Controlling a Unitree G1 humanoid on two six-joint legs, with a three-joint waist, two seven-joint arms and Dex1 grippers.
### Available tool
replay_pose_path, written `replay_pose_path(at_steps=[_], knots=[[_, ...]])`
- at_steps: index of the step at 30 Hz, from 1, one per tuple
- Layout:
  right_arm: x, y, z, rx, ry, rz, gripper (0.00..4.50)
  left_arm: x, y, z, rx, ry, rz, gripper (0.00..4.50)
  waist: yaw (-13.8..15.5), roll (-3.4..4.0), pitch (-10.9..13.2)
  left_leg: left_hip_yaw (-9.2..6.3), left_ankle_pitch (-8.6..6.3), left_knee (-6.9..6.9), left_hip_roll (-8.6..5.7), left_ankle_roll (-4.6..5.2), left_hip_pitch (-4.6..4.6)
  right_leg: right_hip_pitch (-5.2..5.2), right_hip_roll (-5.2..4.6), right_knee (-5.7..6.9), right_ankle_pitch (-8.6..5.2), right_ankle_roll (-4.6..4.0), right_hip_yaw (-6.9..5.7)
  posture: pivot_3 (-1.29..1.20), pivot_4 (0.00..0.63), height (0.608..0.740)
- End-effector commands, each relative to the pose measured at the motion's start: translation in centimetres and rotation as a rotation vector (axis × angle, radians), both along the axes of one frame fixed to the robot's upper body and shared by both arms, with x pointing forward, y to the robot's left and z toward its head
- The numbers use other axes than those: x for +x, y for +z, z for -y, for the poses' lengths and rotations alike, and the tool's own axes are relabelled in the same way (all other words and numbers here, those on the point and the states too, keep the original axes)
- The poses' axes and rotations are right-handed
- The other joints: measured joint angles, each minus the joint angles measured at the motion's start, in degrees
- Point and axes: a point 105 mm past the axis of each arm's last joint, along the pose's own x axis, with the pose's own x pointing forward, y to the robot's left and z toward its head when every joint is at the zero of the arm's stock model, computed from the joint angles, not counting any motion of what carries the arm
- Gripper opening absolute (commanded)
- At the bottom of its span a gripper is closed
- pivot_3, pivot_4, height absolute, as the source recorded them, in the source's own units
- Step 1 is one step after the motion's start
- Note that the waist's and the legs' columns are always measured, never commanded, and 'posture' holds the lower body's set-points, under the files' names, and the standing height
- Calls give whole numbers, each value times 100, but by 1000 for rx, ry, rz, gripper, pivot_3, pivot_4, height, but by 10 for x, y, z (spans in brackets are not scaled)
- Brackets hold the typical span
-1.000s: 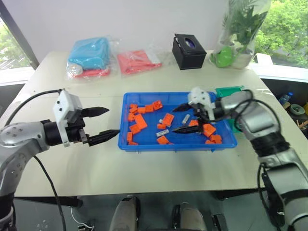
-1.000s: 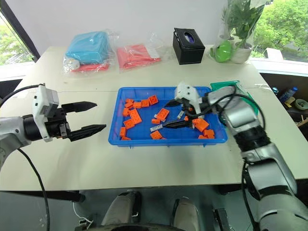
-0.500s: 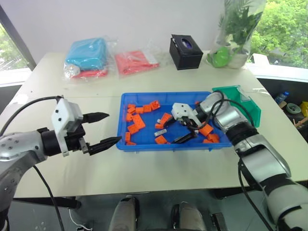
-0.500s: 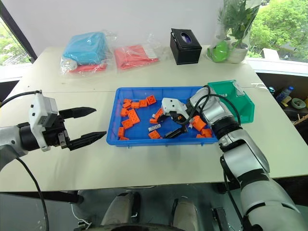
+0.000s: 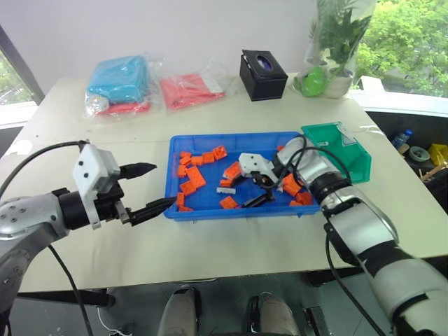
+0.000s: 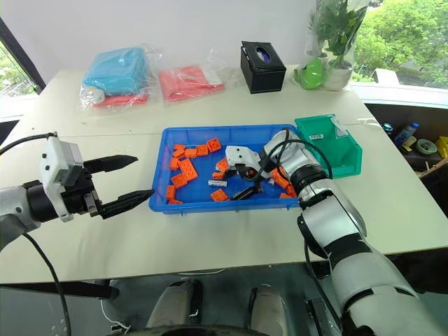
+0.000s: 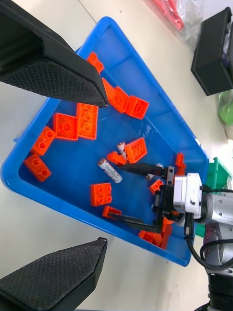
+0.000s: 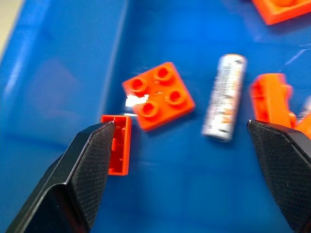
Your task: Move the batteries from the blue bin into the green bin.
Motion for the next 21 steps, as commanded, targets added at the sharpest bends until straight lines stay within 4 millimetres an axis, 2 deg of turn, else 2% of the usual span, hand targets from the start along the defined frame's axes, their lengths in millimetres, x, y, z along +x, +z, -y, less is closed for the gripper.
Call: replay_pose_path(at_steps=[1, 7, 12, 16, 21], knots=[[6, 15, -6, 21, 16, 53, 4448, 0, 11, 2, 0, -7, 46, 4500, 0, 0, 0, 1, 0, 0, 0, -1, 0, -1, 0, 0, 0, 0, 1, 0, 150, 651], [12, 19, -14, 60, -11, 91, 4448, 2, 15, 4, -1, -14, 57, 4500, -10, 0, 0, 2, 0, 0, 1, -2, -1, -5, 2, 3, 1, -1, 3, 0, 150, 651], [12, 20, -13, 64, -9, 90, 4448, 3, 17, 5, 4, -19, 64, 4500, 0, -2, -1, 4, 1, 2, 1, -4, -4, -6, 2, 5, 2, -1, 5, 0, 150, 651], [9, 42, -16, 136, -10, 3, 4448, 5, 18, 4, 11, -19, 65, 4500, -8, 1, 1, 4, 1, 2, 1, -4, -4, -8, 2, 6, 2, -2, 6, 0, 150, 651], [9, 57, -15, 178, -38, -69, 4448, 8, 17, 6, 13, -24, 68, 4500, -23, -1, -1, 4, 1, 1, 1, -3, -4, -8, 4, 7, 3, -2, 6, 0, 150, 651]])
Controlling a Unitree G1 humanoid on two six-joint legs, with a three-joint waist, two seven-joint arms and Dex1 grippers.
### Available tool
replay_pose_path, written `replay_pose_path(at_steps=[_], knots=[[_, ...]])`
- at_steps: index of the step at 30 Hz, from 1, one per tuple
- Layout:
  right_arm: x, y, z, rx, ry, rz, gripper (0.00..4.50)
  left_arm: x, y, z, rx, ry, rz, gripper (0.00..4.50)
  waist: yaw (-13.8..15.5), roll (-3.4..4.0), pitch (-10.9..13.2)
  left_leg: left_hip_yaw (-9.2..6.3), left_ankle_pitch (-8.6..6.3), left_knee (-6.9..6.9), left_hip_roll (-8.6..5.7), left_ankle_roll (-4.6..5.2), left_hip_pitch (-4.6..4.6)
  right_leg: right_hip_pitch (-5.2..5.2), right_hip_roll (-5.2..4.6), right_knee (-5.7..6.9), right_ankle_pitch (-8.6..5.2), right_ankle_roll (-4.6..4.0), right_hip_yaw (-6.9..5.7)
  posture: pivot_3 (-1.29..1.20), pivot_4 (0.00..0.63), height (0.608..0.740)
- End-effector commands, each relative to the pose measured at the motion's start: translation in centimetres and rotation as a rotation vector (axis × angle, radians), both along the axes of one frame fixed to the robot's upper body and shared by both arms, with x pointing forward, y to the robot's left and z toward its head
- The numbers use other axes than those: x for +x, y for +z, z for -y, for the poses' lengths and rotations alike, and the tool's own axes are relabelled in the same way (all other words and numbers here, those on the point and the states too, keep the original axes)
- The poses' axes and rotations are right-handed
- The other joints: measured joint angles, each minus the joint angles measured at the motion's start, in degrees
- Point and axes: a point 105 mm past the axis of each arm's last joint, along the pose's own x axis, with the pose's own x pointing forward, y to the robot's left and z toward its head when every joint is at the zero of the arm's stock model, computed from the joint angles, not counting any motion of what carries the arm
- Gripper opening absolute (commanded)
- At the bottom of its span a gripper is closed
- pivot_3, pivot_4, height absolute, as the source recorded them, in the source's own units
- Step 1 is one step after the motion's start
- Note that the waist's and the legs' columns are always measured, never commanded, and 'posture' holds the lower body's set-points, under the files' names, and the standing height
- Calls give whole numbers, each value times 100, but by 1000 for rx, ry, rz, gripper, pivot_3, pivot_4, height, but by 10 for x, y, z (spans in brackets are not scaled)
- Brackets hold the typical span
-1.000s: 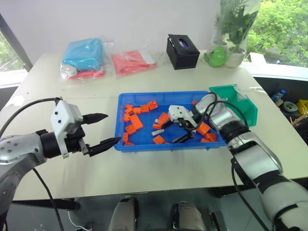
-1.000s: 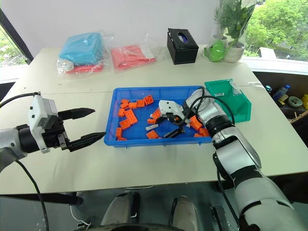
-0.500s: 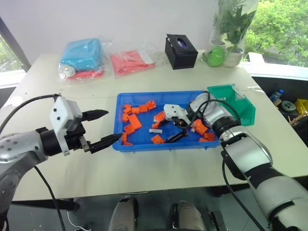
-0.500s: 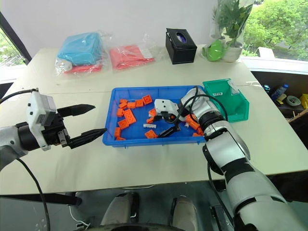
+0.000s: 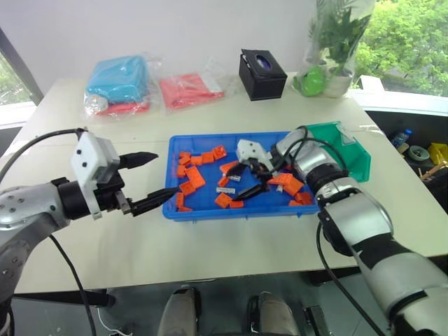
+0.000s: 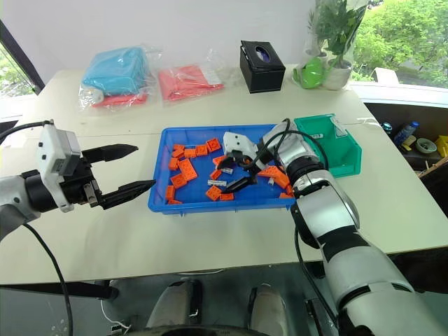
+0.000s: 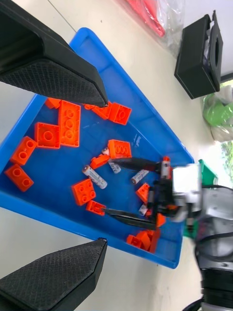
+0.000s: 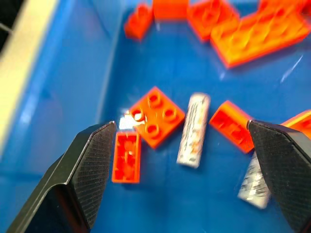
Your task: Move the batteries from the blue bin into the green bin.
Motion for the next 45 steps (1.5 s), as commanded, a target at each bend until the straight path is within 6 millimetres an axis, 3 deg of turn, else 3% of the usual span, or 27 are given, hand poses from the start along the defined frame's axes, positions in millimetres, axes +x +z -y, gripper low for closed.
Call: replay_pose_path(at_steps=[1, 6, 9, 12, 14, 16, 36, 39, 42, 45], knots=[[2, 23, -2, 49, -4, -3, 4448, 1, 5, 3, 13, -17, 28, 4500, 5, -2, -1, 0, 0, 0, 0, 0, 0, 0, 0, 0, 0, 0, 0, 0, 150, 651], [7, 9, 1, 9, -42, 53, 4448, 4, 5, 6, 10, -26, 35, 4500, 15, -2, -1, 2, 0, 1, 0, 0, -1, -1, 0, 0, 0, 0, 0, 0, 150, 651], [9, 2, 1, 6, -64, 66, 3610, 4, 5, 8, 8, -28, 38, 4500, 16, -3, -2, 2, 0, 0, 0, 0, -1, -1, 0, 0, 0, 0, 0, 0, 150, 651], [8, -2, 2, 13, -71, 64, 3610, 5, 5, 7, 8, -27, 40, 4500, 12, -3, -1, 3, 1, 1, 0, -1, -3, -2, 0, 1, 1, 0, 0, 0, 150, 651], [8, -4, 3, 19, -76, 61, 3195, 5, 5, 7, 7, -26, 39, 4500, 2, -4, -2, 3, 1, 1, 0, -1, -2, -2, 0, 2, 1, -1, 0, 0, 150, 651], [7, -6, 4, 21, -79, 62, 2448, 5, 5, 7, 7, -25, 39, 4500, 2, -5, -3, 2, 1, 1, 0, -1, -2, -2, 0, 2, 1, 0, 0, 0, 150, 651], [9, -40, 10, -48, -147, 117, 2448, 8, 8, 8, 11, -51, 40, 4500, 2, -7, -4, 2, 7, 3, 0, 2, -2, -1, 1, 6, 2, -1, 0, 0, 150, 651], [6, -42, 7, -39, -135, 102, 1573, 7, 6, 9, 17, -63, 28, 4500, -6, -10, -6, 2, 8, 4, 0, 2, 0, 0, 0, 8, 2, -1, 1, 0, 150, 651], [2, -42, 5, -25, -113, 88, 40, 7, 5, 8, 21, -65, 24, 4500, -14, -11, -6, 1, 9, 4, 0, 4, 0, 0, 0, 10, 2, -1, 1, 0, 150, 651], [-2, -36, 4, 13, -99, 74, 40, 7, 4, 8, 21, -75, 16, 4500, -21, -12, -7, 0, 10, 5, 0, 6, 0, 1, 1, 11, 2, -1, 1, 0, 150, 651]])
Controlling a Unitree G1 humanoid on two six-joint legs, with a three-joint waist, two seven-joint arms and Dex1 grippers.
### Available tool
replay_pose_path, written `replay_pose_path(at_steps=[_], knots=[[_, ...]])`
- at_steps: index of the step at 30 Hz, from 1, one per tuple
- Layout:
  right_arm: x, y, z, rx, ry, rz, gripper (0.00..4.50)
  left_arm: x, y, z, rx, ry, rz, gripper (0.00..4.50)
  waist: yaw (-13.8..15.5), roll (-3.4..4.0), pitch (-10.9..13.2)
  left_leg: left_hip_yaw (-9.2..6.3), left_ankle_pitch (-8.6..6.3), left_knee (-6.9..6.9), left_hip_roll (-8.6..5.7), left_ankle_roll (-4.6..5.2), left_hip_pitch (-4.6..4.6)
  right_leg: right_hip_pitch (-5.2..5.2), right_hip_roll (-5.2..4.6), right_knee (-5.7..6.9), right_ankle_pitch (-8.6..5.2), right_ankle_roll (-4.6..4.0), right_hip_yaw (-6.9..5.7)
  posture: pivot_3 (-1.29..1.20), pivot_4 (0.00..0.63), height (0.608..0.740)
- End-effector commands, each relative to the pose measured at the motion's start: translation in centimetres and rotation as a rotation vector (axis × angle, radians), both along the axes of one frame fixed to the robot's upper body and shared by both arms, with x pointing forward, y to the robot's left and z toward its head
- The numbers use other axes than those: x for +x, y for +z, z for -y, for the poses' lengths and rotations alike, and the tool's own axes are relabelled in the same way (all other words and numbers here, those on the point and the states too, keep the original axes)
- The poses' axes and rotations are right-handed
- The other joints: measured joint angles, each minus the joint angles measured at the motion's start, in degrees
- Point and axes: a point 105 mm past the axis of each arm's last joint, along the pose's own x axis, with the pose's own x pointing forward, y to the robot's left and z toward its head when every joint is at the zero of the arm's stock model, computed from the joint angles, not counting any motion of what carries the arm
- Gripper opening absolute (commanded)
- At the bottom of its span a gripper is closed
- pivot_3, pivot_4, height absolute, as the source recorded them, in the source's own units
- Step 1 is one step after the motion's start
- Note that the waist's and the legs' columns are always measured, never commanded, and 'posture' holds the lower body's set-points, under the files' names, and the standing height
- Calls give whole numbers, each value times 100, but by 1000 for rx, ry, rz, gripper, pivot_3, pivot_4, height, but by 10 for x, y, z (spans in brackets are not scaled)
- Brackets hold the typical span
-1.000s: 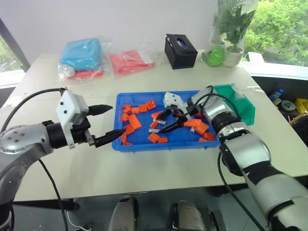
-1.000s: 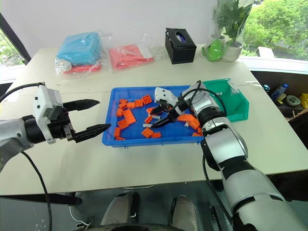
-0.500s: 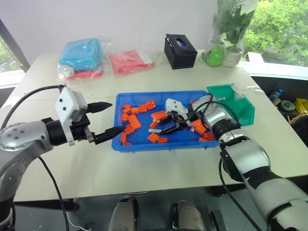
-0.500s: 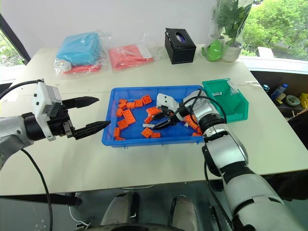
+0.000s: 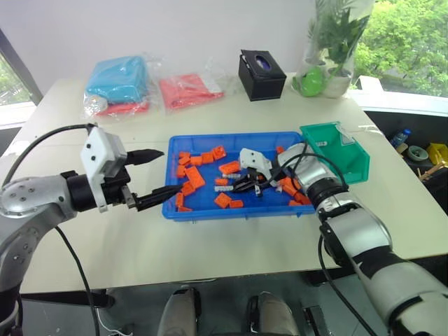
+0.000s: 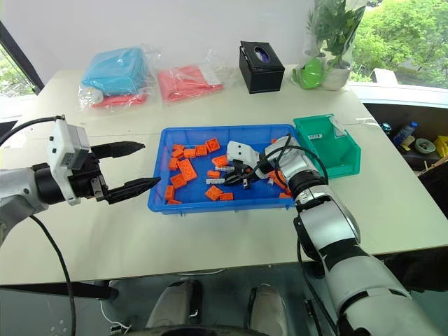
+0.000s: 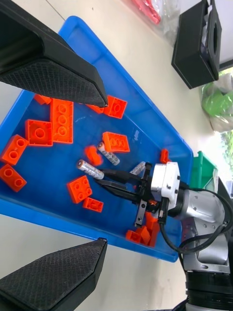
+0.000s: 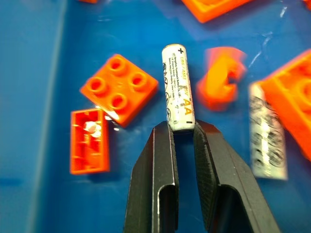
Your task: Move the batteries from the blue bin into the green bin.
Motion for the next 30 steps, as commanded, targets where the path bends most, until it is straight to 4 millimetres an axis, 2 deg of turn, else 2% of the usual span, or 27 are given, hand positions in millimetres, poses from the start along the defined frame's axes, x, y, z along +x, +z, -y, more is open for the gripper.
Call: replay_pose_path(at_steps=[1, 5, 10, 13, 14, 16, 18, 21, 24, 30], knots=[[-3, 16, -4, 61, 24, 10, 40, -1, 4, 2, 8, -31, 15, 4500, -9, 0, 0, 0, 0, 0, 0, 0, 0, 0, 0, 0, 0, 0, 0, 0, 150, 651], [-1, 48, 2, 150, -49, 71, 40, -4, 1, 4, 17, -62, -10, 4500, -14, 3, 2, -2, 0, 0, 0, 0, -1, 0, 0, 2, 0, 0, 0, 0, 150, 651], [8, 114, 43, 286, -299, 216, 40, -7, -1, 4, 26, -103, -39, 4500, 24, 2, 1, -5, -1, 0, -1, -3, -1, 0, -1, 0, 0, 0, 0, 0, 150, 651], [19, 145, 94, 319, -566, 312, 40, -7, -3, 5, 22, -121, -50, 4500, 86, 2, 1, -3, -6, -1, 0, -11, 3, 4, -1, -7, 0, -2, 0, 0, 150, 651], [23, 151, 121, 306, -689, 346, 40, -6, -4, 6, 20, -127, -52, 4500, 99, 2, 1, -2, -6, -1, 0, -12, 3, 5, -1, -12, 1, -4, 0, 0, 150, 651], [23, 152, 164, 264, -871, 382, 40, -5, -6, 7, 16, -137, -54, 4500, 124, 1, 1, -1, -6, 0, -2, -12, 1, 7, -2, -23, -1, -15, 0, 0, 150, 651], [19, 145, 189, 219, -972, 391, 40, -4, -8, 9, 16, -150, -56, 4500, 156, -7, -4, 1, -7, -1, -2, -12, 1, 12, -3, -35, -3, -24, 0, 0, 150, 651], [13, 133, 209, 158, -1052, 393, 40, -1, -10, 12, 19, -167, -53, 4500, 88, -16, -11, 6, -7, -3, -1, -11, 3, 14, -3, -39, -2, -25, 0, 0, 150, 651], [11, 124, 212, 114, -1067, 392, 40, 2, -8, 15, 12, -183, -48, 4500, 26, -1, -4, 7, -4, -9, 2, -6, 11, 14, -2, -32, 8, -12, -1, 0, 150, 651], [19, 116, 215, 55, -1101, 421, 2884, 2, -6, 20, 6, -213, -48, 4500, -36, 7, 0, 8, 3, -10, 3, 5, 16, 18, -2, -33, 8, -10, -1, 0, 150, 651]])
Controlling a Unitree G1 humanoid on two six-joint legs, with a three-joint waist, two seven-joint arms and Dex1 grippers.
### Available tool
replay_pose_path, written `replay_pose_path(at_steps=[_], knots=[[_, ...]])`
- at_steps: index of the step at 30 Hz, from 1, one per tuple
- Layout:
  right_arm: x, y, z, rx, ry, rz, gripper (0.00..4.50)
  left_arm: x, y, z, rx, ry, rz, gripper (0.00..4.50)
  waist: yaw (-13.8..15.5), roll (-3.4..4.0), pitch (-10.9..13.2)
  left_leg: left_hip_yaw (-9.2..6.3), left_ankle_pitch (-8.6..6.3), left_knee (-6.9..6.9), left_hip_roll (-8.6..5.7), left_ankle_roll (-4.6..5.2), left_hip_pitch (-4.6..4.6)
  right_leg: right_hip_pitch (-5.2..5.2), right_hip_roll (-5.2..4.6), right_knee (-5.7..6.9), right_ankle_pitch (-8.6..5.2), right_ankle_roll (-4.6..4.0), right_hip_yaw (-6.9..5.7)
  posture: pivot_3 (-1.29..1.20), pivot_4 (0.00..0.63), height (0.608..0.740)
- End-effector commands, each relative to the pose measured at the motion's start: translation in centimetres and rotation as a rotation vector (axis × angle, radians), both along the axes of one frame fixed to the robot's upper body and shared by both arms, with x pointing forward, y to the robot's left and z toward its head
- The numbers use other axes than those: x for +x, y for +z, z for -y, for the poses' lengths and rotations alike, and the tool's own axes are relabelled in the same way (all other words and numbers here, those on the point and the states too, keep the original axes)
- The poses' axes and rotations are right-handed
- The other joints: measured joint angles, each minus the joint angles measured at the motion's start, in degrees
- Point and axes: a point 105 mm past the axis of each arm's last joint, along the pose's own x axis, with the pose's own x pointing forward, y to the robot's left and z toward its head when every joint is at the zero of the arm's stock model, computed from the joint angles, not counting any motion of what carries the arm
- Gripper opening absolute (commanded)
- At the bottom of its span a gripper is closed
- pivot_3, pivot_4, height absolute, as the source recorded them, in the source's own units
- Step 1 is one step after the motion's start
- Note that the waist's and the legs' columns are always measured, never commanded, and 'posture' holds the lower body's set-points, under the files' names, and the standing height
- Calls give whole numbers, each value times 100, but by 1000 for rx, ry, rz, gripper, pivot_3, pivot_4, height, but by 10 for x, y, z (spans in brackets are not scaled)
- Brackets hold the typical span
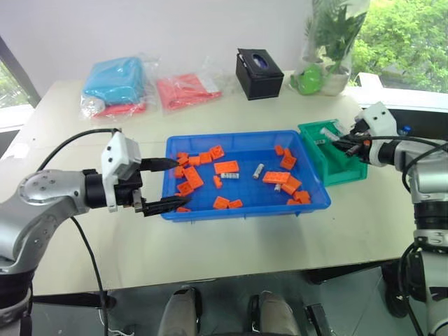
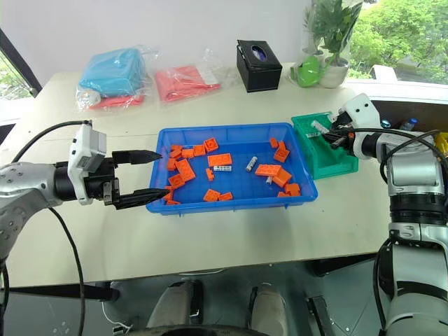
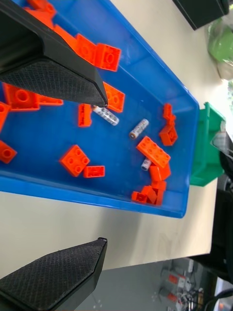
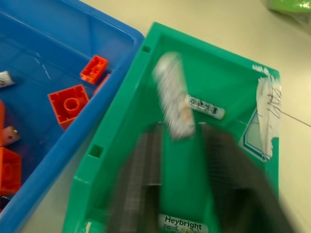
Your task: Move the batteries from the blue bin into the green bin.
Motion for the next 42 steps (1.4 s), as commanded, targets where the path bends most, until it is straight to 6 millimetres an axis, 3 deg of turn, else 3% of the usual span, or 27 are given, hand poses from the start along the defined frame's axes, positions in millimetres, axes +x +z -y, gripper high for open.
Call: replay_pose_path(at_steps=[1, 3, 6, 8, 13, 16, 24, 36, 39, 42], knots=[[7, 24, -5, -53, 14, 86, 3324, -2, 5, 3, -1, -24, 34, 4500, -9, -1, 0, 0, 0, 1, 0, 0, 0, 0, 0, 0, 0, 0, 0, 0, 150, 651], [9, 32, -20, -30, 67, 108, 3324, -2, 5, 3, -1, -22, 36, 4500, -5, 0, 1, 0, 0, 2, 0, 0, 0, 1, -1, -1, 0, -1, 0, 0, 150, 651], [4, 48, -78, 120, 265, 128, 3324, -3, 6, 2, -5, -12, 41, 4500, -29, -1, 0, -4, 0, 3, 0, 0, 0, 1, 0, 0, 0, -1, 0, 0, 150, 651], [-6, 48, -116, 182, 392, 104, 3324, -3, 5, 2, -5, -9, 42, 4500, -33, -2, -1, -5, -1, -1, 7, 2, 3, 0, 5, 2, 0, 0, 0, 0, 150, 651], [-23, 8, -184, 198, 606, -33, 3324, -4, 5, 3, -7, -2, 44, 4500, 25, -14, -8, -8, -2, 1, 7, 4, 0, -2, 7, 10, 0, -1, -1, 0, 150, 651], [-27, -20, -205, 195, 663, -126, 3324, -4, 5, 3, -4, 4, 51, 4500, 118, -14, -7, -6, -7, 9, 5, -5, -6, -3, 5, 3, -2, -4, -1, 0, 150, 651], [-13, -59, -218, 186, 642, -225, 3324, -4, 10, 2, -2, 21, 67, 4500, 112, -17, -10, -5, -4, 10, 4, 0, -7, -4, 6, 6, 2, -6, -1, 0, 150, 651], [4, -83, -211, 174, 592, -254, 3324, -5, 11, 1, 3, 46, 80, 4500, 109, -21, -12, -4, -3, 10, 4, 0, -6, -7, 7, 8, 2, -6, 0, 0, 150, 651], [6, -87, -210, 167, 583, -252, 2451, -4, 13, 2, 2, 47, 83, 4500, 107, -20, -11, -4, -3, 9, 5, -1, -4, -7, 8, 11, 2, -6, 0, 0, 150, 651], [4, -87, -210, 181, 589, -251, 898, -4, 13, 2, -2, 40, 81, 4500, 105, -18, -10, -4, -3, 9, 5, 0, -5, -7, 8, 11, 2, -6, 0, 0, 150, 651]])
